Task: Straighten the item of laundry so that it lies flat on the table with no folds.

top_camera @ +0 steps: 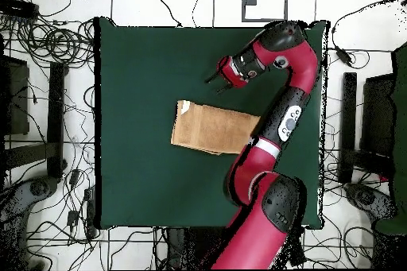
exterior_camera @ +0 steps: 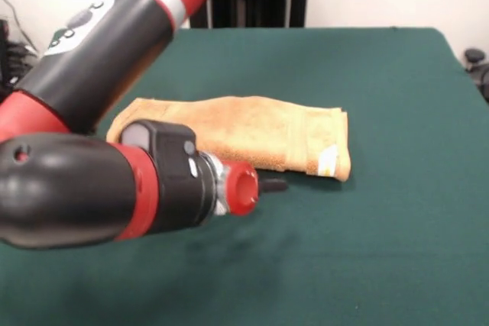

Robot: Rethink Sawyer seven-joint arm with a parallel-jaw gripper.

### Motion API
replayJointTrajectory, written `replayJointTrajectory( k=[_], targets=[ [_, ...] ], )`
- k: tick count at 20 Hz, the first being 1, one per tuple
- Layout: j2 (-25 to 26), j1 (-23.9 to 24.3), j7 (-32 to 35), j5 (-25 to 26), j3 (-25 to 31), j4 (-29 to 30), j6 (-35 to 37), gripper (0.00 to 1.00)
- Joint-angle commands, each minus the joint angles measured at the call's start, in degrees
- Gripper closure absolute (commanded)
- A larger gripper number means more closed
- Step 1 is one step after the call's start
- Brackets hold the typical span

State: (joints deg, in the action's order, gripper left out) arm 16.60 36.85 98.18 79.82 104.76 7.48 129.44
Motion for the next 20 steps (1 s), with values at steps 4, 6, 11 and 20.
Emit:
replayJointTrajectory(
  k=[4, 6, 11, 20],
  targets=[
    [0.65, -0.59, 5.31, 36.73, 43.75, -11.45, 4.73, 0.00],
    [0.81, -0.32, 3.94, 42.48, 48.59, -12.43, 4.18, 0.00],
    [1.80, -0.07, 2.92, 45.41, 51.12, -12.68, 3.71, 0.00],
    [2.65, -0.47, 9.89, 45.81, 56.38, -14.47, 8.88, 0.00]
  ],
)
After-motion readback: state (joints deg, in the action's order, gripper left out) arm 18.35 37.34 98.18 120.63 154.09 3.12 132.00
